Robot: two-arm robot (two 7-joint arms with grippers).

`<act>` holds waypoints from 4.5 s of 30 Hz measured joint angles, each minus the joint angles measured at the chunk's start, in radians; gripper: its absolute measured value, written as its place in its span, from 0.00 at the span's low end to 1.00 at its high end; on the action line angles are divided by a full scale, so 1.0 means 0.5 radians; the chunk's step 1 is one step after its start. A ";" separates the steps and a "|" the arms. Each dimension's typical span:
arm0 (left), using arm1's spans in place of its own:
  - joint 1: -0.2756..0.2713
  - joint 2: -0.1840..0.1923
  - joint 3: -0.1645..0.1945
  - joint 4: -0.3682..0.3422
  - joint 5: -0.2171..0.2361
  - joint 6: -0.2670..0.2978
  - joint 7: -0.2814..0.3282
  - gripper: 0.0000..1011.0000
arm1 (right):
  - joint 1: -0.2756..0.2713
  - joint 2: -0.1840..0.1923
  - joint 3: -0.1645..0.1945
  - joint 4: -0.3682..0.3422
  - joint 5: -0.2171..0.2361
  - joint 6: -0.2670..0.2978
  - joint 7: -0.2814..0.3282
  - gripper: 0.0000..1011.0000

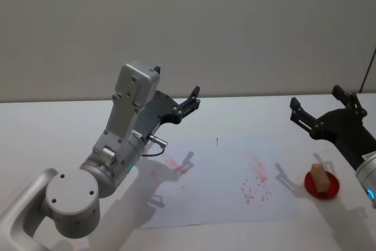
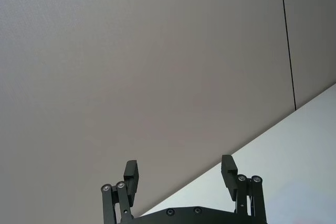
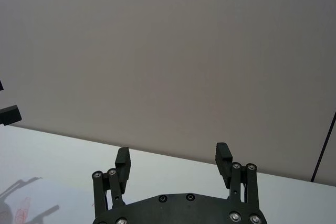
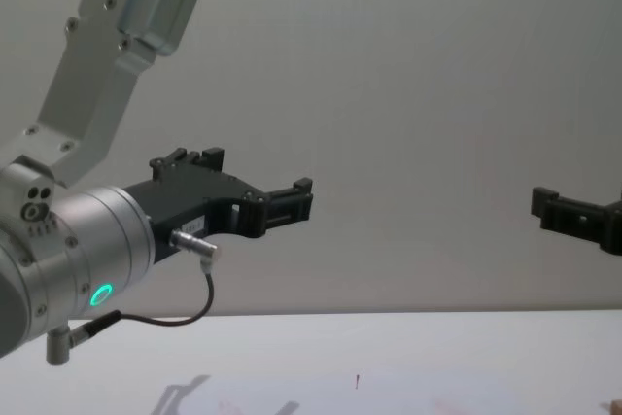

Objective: Use the one hand to pick up the stamp and affix it onto the A4 paper.

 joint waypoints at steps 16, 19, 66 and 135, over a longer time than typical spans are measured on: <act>0.000 0.000 0.000 0.000 0.000 0.000 0.000 0.99 | 0.000 0.000 0.001 0.000 0.000 0.000 0.001 0.99; 0.000 0.000 0.000 0.000 0.000 0.000 0.000 0.99 | 0.000 0.000 0.001 0.001 -0.001 0.000 0.001 0.99; 0.000 0.000 0.000 0.000 0.000 0.000 0.000 0.99 | -0.008 0.000 0.001 -0.002 -0.003 0.001 -0.004 0.99; 0.000 0.000 0.000 0.000 0.000 0.000 0.000 0.99 | -0.210 0.044 0.008 0.034 -0.004 0.609 -0.084 0.82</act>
